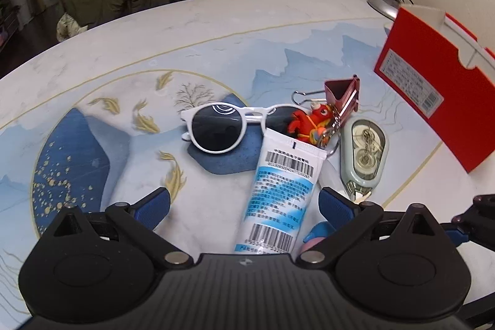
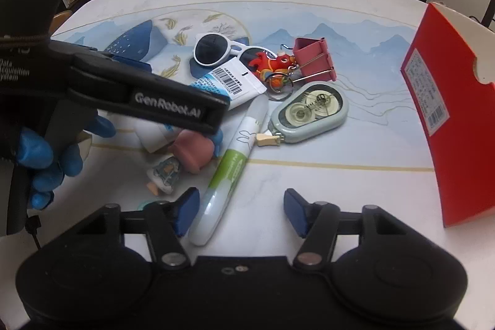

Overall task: Organize rigid objects
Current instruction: 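Grasp the white tube with left tool while right tool grasps green-white pen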

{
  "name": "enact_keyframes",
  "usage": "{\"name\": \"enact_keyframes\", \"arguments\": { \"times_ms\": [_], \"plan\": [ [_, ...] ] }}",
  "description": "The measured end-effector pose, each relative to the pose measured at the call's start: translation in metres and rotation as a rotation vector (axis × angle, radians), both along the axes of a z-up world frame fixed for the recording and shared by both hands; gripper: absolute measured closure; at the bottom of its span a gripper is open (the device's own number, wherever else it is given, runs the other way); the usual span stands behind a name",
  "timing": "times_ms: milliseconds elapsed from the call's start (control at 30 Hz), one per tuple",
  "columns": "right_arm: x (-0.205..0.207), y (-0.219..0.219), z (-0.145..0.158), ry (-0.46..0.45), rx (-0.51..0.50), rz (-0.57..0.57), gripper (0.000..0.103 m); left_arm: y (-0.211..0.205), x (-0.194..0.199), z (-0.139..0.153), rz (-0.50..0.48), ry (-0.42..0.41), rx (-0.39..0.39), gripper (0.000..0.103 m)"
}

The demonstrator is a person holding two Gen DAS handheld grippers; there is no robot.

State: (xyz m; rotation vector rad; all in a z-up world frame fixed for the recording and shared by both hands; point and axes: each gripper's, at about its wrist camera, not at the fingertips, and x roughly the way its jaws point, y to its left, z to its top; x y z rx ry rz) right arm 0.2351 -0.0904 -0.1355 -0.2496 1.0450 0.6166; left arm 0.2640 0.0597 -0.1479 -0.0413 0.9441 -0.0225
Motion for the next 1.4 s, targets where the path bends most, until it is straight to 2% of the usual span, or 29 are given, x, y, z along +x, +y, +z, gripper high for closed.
{"name": "enact_keyframes", "arguments": {
  "times_ms": [100,267,367,567,633,700,1000,1400],
  "plan": [
    [0.002,0.005,-0.002,-0.001,-0.012,0.011,0.05,-0.001,0.002,-0.004,-0.009,0.006,0.009,0.001],
    [0.007,0.011,-0.005,-0.019,-0.026,0.017,0.057,0.004,0.003,-0.009,-0.003,0.006,-0.019,0.008],
    [0.008,0.014,-0.005,-0.041,-0.042,0.027,0.062,0.002,0.0,-0.01,-0.013,-0.008,0.003,0.014],
    [0.004,0.02,-0.006,-0.084,-0.074,0.048,0.076,-0.005,-0.008,-0.007,-0.024,-0.033,0.028,0.034],
    [0.004,0.022,-0.005,-0.086,-0.076,0.054,0.082,-0.007,-0.011,-0.006,-0.025,-0.037,0.032,0.05],
    [0.004,0.02,-0.005,-0.082,-0.072,0.045,0.087,-0.008,-0.012,-0.005,-0.019,-0.038,0.038,0.06],
    [-0.002,-0.001,0.007,-0.05,-0.008,-0.001,0.087,0.002,-0.021,0.006,0.047,-0.019,-0.022,0.062],
    [-0.017,-0.047,0.048,-0.06,0.116,-0.061,0.087,0.009,-0.058,0.052,0.133,-0.031,-0.123,0.062]
  ]
}}
